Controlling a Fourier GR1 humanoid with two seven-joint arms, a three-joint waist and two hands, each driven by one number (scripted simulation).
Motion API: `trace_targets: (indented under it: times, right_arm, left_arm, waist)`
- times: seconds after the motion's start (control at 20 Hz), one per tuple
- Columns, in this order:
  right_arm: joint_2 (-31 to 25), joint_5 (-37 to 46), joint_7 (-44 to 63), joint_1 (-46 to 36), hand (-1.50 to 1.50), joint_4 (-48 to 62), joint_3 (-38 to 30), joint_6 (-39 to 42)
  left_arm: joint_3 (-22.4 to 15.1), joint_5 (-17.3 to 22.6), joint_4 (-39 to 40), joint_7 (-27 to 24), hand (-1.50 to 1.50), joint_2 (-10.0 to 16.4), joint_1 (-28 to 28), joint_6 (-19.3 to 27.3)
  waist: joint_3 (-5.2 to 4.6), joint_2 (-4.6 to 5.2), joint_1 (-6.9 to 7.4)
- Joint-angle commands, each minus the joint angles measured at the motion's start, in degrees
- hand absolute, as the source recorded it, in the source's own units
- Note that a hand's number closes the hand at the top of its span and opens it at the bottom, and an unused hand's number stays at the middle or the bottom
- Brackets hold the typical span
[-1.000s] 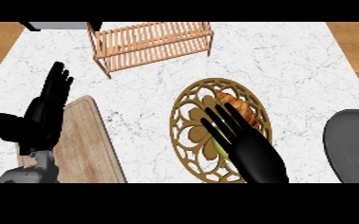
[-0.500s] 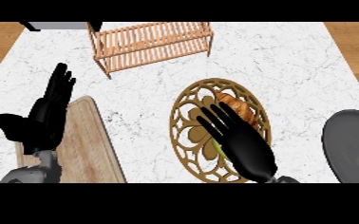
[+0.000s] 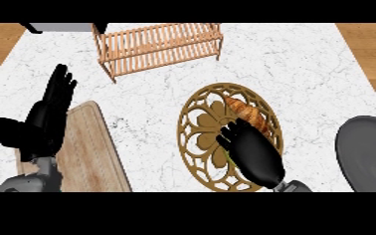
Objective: Pick the lemon from the placemat and place it in the tiered shelf
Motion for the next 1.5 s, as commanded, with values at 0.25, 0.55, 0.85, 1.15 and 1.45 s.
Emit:
trace_targets:
  times: [0.25, 0.55, 0.85, 1.15, 1.45]
  right_arm:
    - [12.1, -1.6, 18.6, -0.3, 1.5, 5.4, 2.7, 16.3]
    - [12.3, -16.1, 34.1, 1.0, 1.5, 1.3, 5.4, 23.0]
    - [12.4, -30.2, 49.1, -8.9, 1.5, -6.8, 8.1, 15.1]
    - [12.5, -33.4, 69.5, -24.2, 1.5, -13.4, 9.8, 5.4]
    - [12.5, -31.8, 86.3, -42.4, 1.5, -8.5, 9.4, 5.1]
  left_arm:
    - [-0.7, -0.4, -0.9, 1.2, 0.0, -0.8, -1.0, 0.1]
    - [-0.9, -0.1, -0.7, 0.1, 0.0, -0.5, -1.0, -0.7]
    - [-1.9, -0.6, -0.5, 0.5, 0.0, -1.3, -1.9, -0.5]
    - [-2.7, -1.1, 0.2, 1.9, 0.0, -1.5, -2.2, -0.6]
    - [-1.6, -0.3, -0.6, 0.4, 0.0, -1.5, 0.1, -0.8]
  waist:
    - [0.81, 1.47, 1.33]
    - [0.96, 1.73, 2.82]
    - [1.02, 1.48, 3.73]
    - [0.79, 0.8, 3.22]
    - [0.78, 0.62, 2.46]
